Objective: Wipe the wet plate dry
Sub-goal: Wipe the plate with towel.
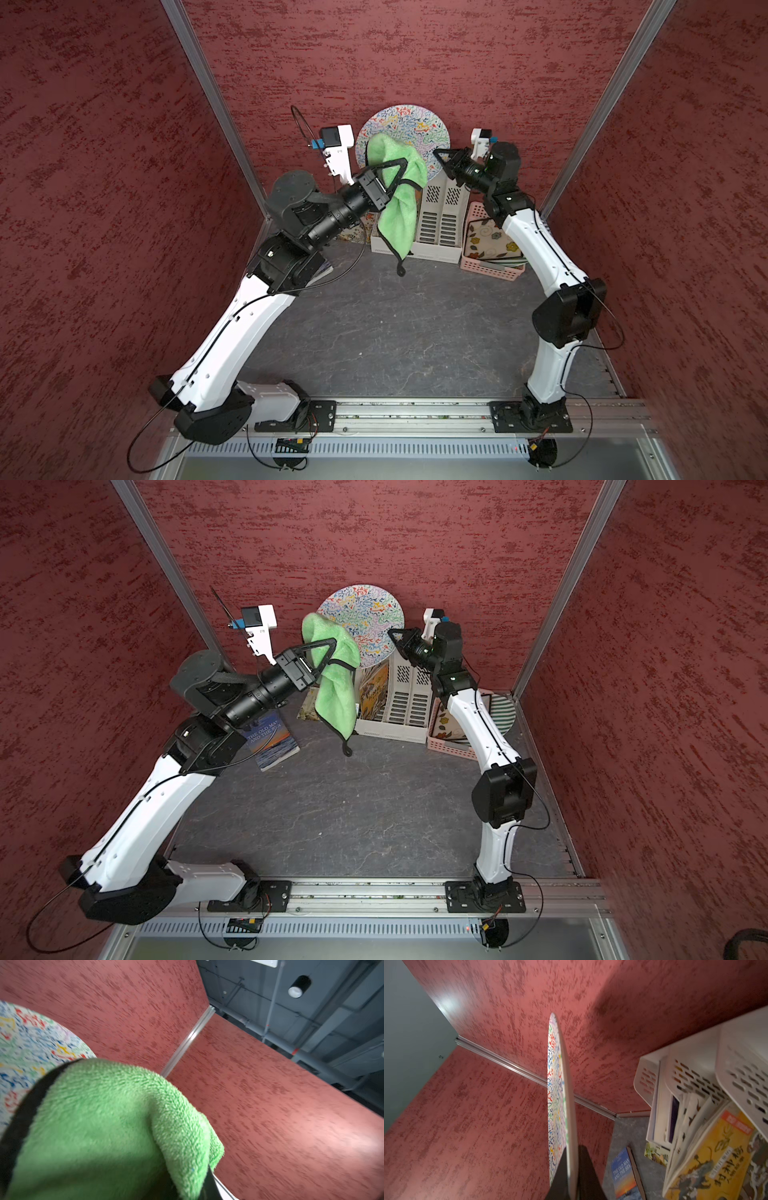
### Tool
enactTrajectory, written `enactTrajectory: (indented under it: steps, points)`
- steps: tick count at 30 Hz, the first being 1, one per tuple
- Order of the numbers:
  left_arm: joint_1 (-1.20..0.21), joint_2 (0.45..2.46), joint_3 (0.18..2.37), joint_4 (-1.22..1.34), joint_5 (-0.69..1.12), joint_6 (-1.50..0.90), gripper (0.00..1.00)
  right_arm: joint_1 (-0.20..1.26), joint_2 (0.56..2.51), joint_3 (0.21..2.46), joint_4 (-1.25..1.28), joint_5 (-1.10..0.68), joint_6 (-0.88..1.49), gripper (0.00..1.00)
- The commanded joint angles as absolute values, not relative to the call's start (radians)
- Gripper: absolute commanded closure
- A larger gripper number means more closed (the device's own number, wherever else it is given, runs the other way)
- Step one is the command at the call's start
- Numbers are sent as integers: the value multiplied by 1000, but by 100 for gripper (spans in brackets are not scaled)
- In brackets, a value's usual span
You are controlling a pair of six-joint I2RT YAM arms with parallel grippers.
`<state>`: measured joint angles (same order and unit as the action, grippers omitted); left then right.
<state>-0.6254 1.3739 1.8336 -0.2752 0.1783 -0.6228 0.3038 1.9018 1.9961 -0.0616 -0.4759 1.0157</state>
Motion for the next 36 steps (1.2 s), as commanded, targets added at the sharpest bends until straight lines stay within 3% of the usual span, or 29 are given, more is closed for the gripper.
enactTrajectory:
  steps: [1,8,16,22,24,28,32,36]
  points:
    - [-636,1537,1949,-598,-33,-409,100,348,1768,2012,-36,-470,891,100]
    - [-622,1803,2239,-815,-31,-396,100,403,1717,2004,-30,-477,874,100]
    - [-502,1694,1991,-796,-55,-516,100,402,1614,1851,77,-458,959,100]
    - [-320,1639,1951,-755,107,-506,100,414,1536,1673,147,-677,920,100]
    - [-295,1662,1993,-726,245,-468,100,438,1522,1637,118,-733,864,100]
    - [-323,1759,2107,-697,515,-443,100,487,1570,1700,35,-788,804,100]
    - [-406,1841,2205,-816,490,-395,100,441,1661,1842,192,-766,981,100]
    - [-424,1802,2118,-784,502,-403,100,337,1690,1986,147,-704,996,100]
